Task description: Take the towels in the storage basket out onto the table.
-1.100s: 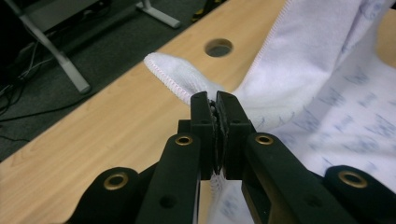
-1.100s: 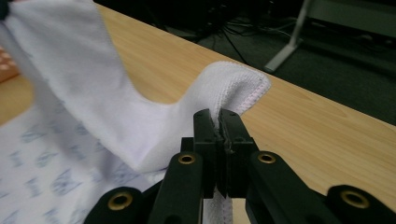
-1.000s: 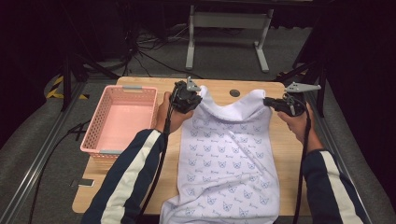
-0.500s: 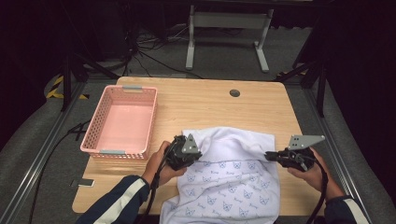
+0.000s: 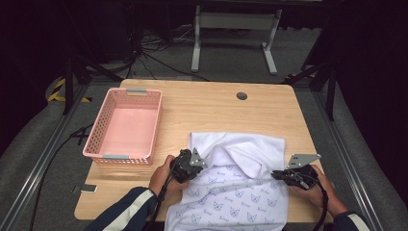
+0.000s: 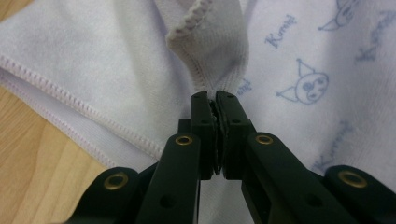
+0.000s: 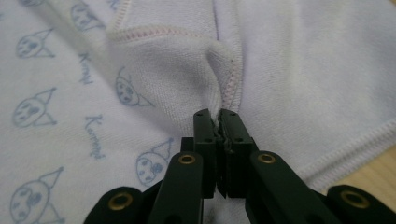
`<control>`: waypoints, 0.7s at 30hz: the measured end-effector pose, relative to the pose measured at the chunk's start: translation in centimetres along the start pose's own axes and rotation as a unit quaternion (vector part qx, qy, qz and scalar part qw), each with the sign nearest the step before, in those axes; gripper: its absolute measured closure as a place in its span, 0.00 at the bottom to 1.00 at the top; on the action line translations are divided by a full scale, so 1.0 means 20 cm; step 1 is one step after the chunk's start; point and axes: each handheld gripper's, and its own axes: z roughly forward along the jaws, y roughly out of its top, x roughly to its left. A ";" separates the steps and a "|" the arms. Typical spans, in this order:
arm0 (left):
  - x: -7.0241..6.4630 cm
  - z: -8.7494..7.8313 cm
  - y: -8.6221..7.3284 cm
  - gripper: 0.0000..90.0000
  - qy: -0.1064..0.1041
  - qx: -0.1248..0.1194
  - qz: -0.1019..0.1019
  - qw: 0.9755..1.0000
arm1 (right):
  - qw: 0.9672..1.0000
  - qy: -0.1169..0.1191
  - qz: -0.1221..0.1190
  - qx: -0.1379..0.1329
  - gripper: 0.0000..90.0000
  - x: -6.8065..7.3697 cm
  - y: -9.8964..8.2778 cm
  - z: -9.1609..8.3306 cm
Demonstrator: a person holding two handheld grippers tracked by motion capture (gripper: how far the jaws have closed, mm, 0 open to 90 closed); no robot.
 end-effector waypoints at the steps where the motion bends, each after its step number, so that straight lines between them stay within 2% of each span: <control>1: 0.02 0.01 0.01 0.96 0.006 -0.003 -0.002 1.000 | 1.000 -0.009 0.004 -0.002 0.97 -0.02 0.00 0.01; 3: 0.05 0.04 0.03 0.96 0.008 -0.007 -0.017 1.000 | 1.000 -0.029 0.003 -0.003 0.97 -0.05 0.01 0.02; 4: 0.05 0.04 0.03 0.96 0.008 -0.007 -0.017 1.000 | 0.999 -0.038 0.003 -0.003 0.97 -0.07 0.02 0.03; 5: 0.07 0.05 0.04 0.96 0.013 -0.007 -0.018 1.000 | 0.999 -0.038 0.003 -0.003 0.97 -0.07 0.02 0.03; 9: 0.15 0.10 0.09 0.96 0.027 -0.009 -0.034 0.999 | 0.998 -0.069 0.004 -0.001 0.97 -0.15 0.07 0.08; 10: 0.17 0.11 0.10 0.96 0.026 -0.014 -0.048 0.998 | 0.997 -0.072 0.005 0.000 0.97 -0.18 0.09 0.09; 11: 0.19 0.12 0.10 0.96 0.029 -0.015 -0.048 0.998 | 0.997 -0.077 0.005 -0.001 0.97 -0.20 0.10 0.11; 13: 0.21 0.13 0.12 0.96 0.038 -0.008 -0.041 0.998 | 0.996 -0.085 0.004 0.001 0.97 -0.25 0.13 0.13; 14: 0.22 0.14 0.13 0.96 0.051 -0.011 -0.037 0.998 | 0.996 -0.088 0.003 0.001 0.97 -0.26 0.13 0.14; 16: 0.25 0.15 0.14 0.96 0.045 -0.011 -0.050 0.998 | 0.996 -0.087 0.009 0.001 0.97 -0.31 0.16 0.16; 18: 0.29 0.17 0.15 0.96 0.050 -0.014 -0.070 0.996 | 0.995 -0.096 0.009 -0.001 0.97 -0.35 0.18 0.18; 21: 0.32 0.18 0.18 0.96 0.052 -0.010 -0.075 0.996 | 0.995 -0.099 0.017 -0.003 0.97 -0.39 0.20 0.20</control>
